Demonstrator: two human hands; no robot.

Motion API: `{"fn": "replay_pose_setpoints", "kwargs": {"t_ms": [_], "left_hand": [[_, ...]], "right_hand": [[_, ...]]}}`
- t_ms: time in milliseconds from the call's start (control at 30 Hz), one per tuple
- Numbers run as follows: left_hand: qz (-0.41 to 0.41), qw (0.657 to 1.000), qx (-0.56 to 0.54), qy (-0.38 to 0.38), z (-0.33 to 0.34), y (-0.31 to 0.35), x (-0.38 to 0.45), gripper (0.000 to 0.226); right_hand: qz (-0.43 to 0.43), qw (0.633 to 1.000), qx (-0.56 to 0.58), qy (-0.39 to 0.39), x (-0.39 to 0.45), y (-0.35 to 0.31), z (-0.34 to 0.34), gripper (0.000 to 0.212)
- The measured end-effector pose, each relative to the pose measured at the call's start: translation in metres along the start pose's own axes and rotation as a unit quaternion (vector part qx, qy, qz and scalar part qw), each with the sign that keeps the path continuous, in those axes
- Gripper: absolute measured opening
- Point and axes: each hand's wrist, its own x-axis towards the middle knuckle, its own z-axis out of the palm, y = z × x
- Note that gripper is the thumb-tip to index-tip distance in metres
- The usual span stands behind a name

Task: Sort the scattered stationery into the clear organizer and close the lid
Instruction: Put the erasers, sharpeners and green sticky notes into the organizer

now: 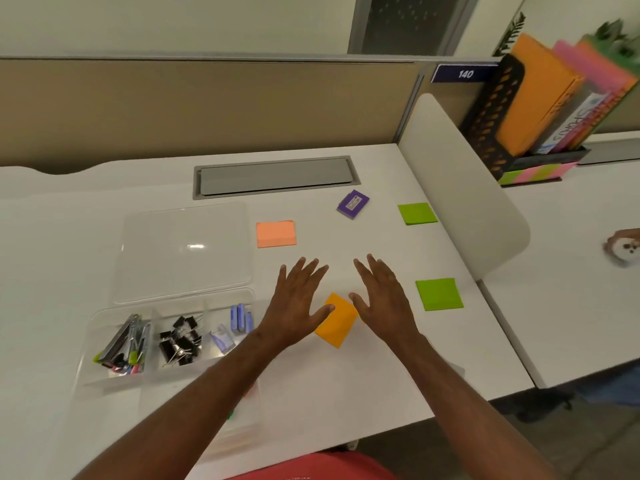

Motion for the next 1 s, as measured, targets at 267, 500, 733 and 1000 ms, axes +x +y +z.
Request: {"fn": "replay_pose_setpoints", "kwargs": {"t_ms": [267,500,733,1000], "left_hand": [[0.019,0.999,-0.017,-0.037,0.034,0.043,0.028,0.075],[0.032,0.996,-0.003,-0.079,0.066,0.083,0.056,0.075],[0.054,0.989,0.032,-0.132,0.099,0.126,0.091,0.075],[0.044,0.97,0.13,-0.201,0.142,0.183,0.14,0.086]], "right_hand": [[0.039,0.999,-0.003,0.022,-0.013,0.064,-0.013,0.068],[0.067,0.997,-0.001,0.025,-0.023,0.12,-0.024,0.067],[0.093,0.995,0.005,0.034,-0.031,0.167,-0.034,0.066],[0.114,0.991,0.032,0.065,-0.044,0.204,-0.047,0.061]]}}
